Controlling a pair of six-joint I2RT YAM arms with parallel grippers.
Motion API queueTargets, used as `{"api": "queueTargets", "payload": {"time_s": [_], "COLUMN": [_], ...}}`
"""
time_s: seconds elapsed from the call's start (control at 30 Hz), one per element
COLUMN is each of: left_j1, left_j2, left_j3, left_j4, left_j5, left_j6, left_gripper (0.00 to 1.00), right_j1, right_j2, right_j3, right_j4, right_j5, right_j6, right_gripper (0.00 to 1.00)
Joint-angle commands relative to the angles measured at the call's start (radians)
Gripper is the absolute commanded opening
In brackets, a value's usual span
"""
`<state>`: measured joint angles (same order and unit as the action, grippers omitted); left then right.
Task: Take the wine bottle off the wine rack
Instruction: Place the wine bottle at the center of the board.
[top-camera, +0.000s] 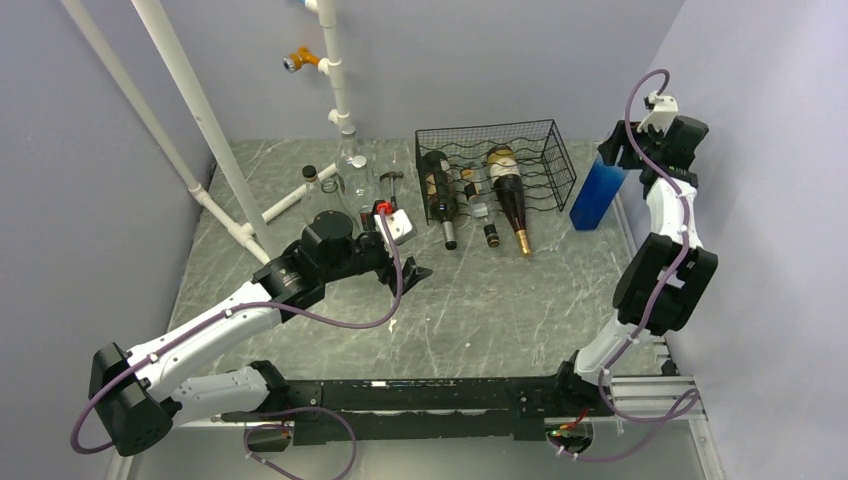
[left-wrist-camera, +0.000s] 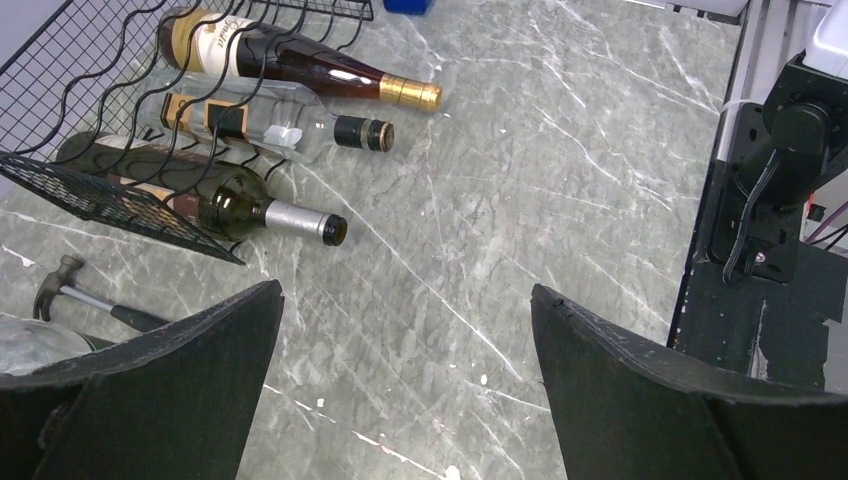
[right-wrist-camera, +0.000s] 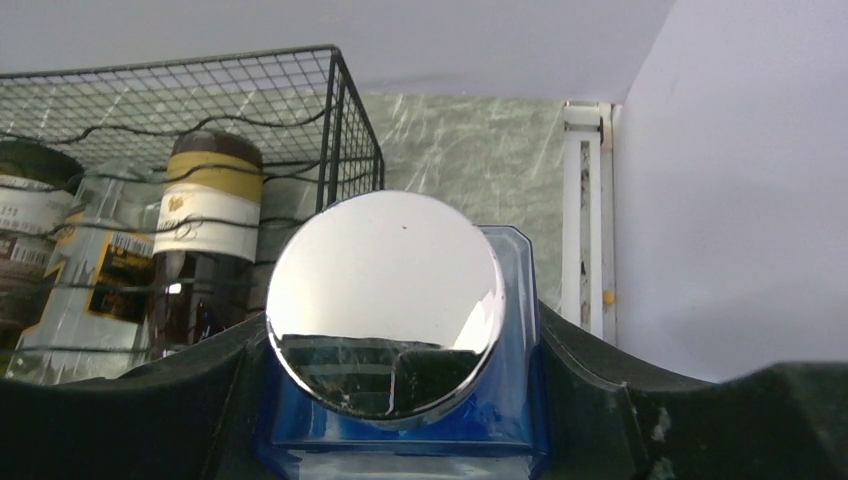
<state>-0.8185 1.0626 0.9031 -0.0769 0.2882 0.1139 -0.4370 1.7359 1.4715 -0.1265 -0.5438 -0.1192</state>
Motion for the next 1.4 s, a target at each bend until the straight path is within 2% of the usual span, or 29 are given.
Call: {"api": "queueTargets", "payload": {"time_s": [0.0, 0.17, 0.27, 0.57, 0.73, 0.97, 1.37], "left_j1": [0.002, 0.002, 0.002, 0.002, 0.002, 0.002, 0.002], "left_j2": [-0.003, 0.006, 0.008, 0.0, 0.0, -0.001, -0.007], "left_j3": [-0.004, -0.004, -0.004, -0.004, -0.004, -0.004, -0.004], "left_j4": [0.014, 0.013, 0.013, 0.012, 0.012, 0.012, 0.012], "left_j5": [-0.018, -0.016, -0.015, -0.012, -0.011, -0.011, -0.011], "left_j6": [0.019, 0.022, 0.022, 0.022, 0.021, 0.022, 0.023], "left_gripper": [0.99, 0.99, 0.99, 0.99, 0.99, 0.99, 1.0], "right_j1": [0.028, 0.073, 0.103, 0.135, 0.135, 0.132, 0.11], "right_j2": [0.015, 0.084, 0.103, 0.096, 0.083, 0.072, 0.061], "right_j3": [0.154, 0.259, 0.28, 0.23, 0.2, 0.198, 0.215], "right_j4": [0.155, 0.13, 0.11, 0.1, 0.097, 0.073, 0.039], "right_j5": [0.034, 0.065, 0.089, 0.138, 0.154, 0.178, 0.156], "right_j6": [0.002, -0.018, -0.058, -0.108, -0.108, -0.097, -0.057], "right_gripper": [0.0, 0.0, 0.05, 0.3, 0.52, 0.7, 0.8]}}
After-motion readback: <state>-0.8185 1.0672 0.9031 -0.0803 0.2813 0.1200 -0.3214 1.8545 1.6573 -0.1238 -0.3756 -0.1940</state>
